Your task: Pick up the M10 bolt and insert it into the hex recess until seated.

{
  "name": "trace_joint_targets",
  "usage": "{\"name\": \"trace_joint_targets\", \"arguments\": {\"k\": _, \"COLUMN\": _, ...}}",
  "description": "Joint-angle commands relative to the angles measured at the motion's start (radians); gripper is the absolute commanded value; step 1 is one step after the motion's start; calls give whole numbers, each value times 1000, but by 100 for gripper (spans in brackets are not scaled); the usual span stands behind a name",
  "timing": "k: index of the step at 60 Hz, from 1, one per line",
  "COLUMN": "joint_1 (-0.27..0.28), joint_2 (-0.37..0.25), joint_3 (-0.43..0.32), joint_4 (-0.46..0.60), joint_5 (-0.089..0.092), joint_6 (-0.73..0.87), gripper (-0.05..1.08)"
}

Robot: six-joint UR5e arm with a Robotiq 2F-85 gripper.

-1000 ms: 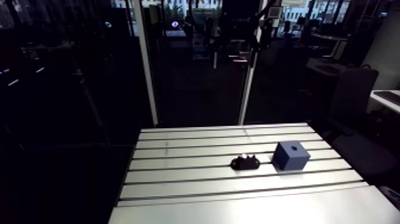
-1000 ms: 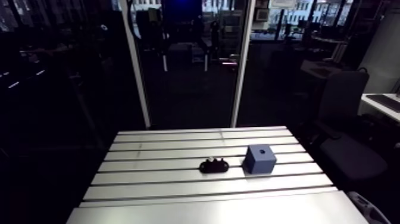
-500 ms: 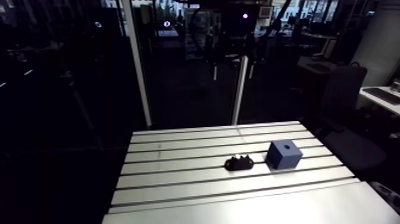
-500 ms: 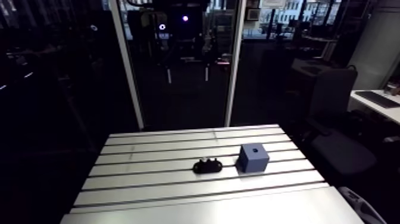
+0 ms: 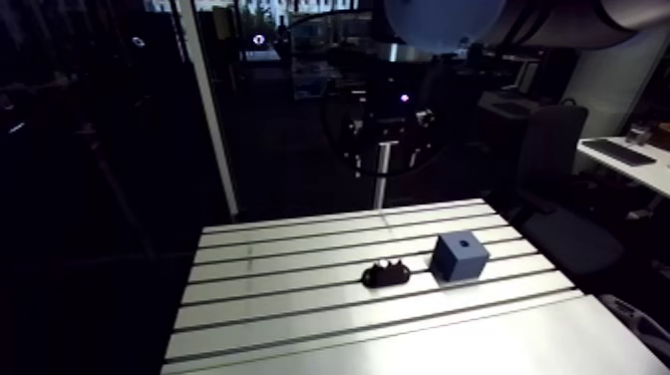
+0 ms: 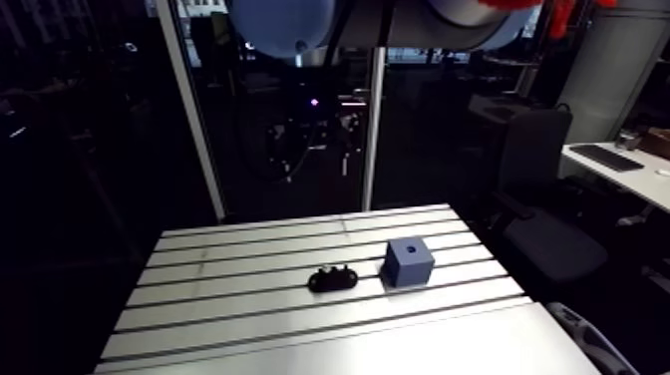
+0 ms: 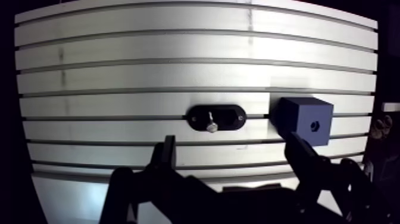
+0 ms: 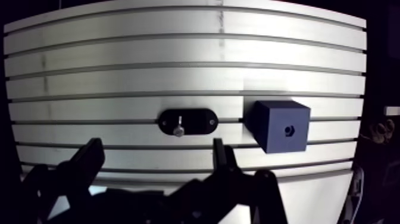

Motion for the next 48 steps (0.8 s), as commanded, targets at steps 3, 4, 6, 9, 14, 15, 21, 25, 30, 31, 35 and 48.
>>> {"name": "trace_joint_targets", "arguments": {"k": 3, "joint_1": 0, "joint_2": 17, "joint_3": 86, "joint_4": -120, "joint_5": -2, "joint_6": 0, "gripper": 1}}
{"name": "trace_joint_targets", "arguments": {"k": 4, "joint_1": 0, "joint_2": 19, "joint_3": 94, "joint_4": -131, "joint_5": 0, "joint_6": 1, "gripper": 1}}
{"name": "trace_joint_targets", "arguments": {"k": 6, "joint_1": 0, "joint_2": 26, "joint_3": 102, "joint_4": -140, "joint_5": 1, "joint_6": 2, "gripper": 1}}
{"name": "trace_joint_targets", "arguments": {"k": 9, "joint_1": -1, "joint_2": 33, "joint_3": 108, "joint_4": -149, "joint_5": 1, "joint_6": 3, "gripper": 1}}
{"name": "trace_joint_targets", "arguments": {"k": 14, "joint_1": -2, "joint_2": 45, "joint_3": 127, "joint_4": -180, "joint_5": 1, "joint_6": 2, "gripper": 1}}
{"name": "trace_joint_targets", "arguments": {"k": 15, "joint_1": -2, "joint_2": 45, "joint_3": 127, "joint_4": -180, "joint_5": 1, "joint_6": 2, "gripper": 1}}
{"name": "trace_joint_targets", "arguments": {"k": 21, "joint_1": -2, "joint_2": 56, "joint_3": 147, "joint_4": -210, "joint_5": 0, "joint_6": 3, "gripper": 1}}
{"name": "trace_joint_targets", "arguments": {"k": 25, "joint_1": -2, "joint_2": 56, "joint_3": 162, "joint_4": -222, "joint_5": 1, "joint_6": 5, "gripper": 2}}
{"name": "trace_joint_targets", "arguments": {"k": 30, "joint_1": -2, "joint_2": 56, "joint_3": 191, "joint_4": -251, "joint_5": 1, "joint_6": 5, "gripper": 2}}
{"name": "trace_joint_targets", "arguments": {"k": 31, "joint_1": -2, "joint_2": 56, "joint_3": 191, "joint_4": -251, "joint_5": 1, "joint_6": 5, "gripper": 2}}
{"name": "trace_joint_targets", "arguments": {"k": 35, "joint_1": -3, "joint_2": 56, "joint_3": 209, "joint_4": -280, "joint_5": 3, "joint_6": 1, "gripper": 3}}
{"name": "trace_joint_targets", "arguments": {"k": 48, "joint_1": -22, "joint_2": 56, "joint_3": 234, "joint_4": -304, "joint_5": 6, "joint_6": -4, "gripper": 4}}
